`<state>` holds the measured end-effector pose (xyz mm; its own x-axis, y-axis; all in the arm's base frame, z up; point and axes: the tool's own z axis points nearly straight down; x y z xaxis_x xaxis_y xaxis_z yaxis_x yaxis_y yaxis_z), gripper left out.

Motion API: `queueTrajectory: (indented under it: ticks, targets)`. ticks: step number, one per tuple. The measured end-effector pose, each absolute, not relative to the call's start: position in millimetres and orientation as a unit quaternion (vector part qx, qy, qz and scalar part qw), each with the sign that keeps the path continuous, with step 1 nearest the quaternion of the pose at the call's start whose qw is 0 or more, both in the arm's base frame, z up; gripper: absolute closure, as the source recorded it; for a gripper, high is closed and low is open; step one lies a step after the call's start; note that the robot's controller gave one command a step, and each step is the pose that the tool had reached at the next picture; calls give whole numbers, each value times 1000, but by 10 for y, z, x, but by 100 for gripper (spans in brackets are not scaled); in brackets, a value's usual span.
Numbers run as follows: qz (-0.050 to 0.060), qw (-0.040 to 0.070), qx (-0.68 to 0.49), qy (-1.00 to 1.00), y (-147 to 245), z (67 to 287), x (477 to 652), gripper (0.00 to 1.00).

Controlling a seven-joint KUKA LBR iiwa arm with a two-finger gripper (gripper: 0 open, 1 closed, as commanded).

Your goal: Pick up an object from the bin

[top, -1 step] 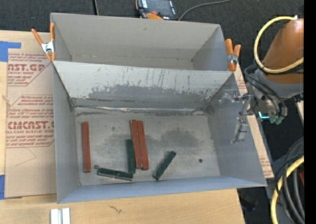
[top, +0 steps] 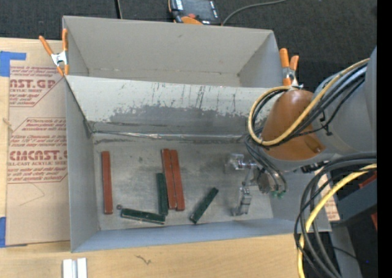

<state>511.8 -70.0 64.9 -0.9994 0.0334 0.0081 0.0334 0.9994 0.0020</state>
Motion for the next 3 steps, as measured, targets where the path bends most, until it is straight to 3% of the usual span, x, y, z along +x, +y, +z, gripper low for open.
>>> queueTrajectory:
  ticks: [1,2,3]
  targets:
    - [-2,1,-36,-999,-5,693,4895,0]
    - [0,0,-39,-999,-53,701,4907,100]
    - [0,-4,-25,-1000,-55,2055,4896,100]
